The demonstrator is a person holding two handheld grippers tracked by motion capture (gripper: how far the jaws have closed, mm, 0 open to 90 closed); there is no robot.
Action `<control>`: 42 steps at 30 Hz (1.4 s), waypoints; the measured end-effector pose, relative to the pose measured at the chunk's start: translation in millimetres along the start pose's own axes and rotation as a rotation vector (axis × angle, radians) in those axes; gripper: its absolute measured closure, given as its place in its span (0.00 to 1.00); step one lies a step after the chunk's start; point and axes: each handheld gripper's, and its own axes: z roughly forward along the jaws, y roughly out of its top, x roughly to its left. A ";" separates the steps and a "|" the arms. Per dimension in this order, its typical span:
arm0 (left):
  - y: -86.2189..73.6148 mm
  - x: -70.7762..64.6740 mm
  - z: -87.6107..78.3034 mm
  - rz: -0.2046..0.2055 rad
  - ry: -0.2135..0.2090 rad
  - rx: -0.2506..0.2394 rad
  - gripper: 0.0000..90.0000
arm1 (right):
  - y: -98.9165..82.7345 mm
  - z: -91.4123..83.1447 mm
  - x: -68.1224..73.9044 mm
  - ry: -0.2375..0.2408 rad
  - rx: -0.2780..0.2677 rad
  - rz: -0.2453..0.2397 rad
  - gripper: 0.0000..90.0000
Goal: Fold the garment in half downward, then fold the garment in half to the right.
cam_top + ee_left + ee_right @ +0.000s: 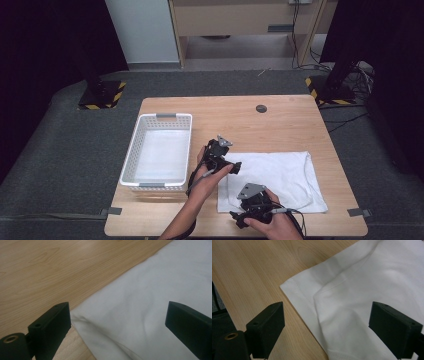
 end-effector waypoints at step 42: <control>-22.9 25.8 48.2 -0.068 0.026 -0.019 0.07 | 4.0 42.0 16.8 -0.011 -0.059 0.047 0.19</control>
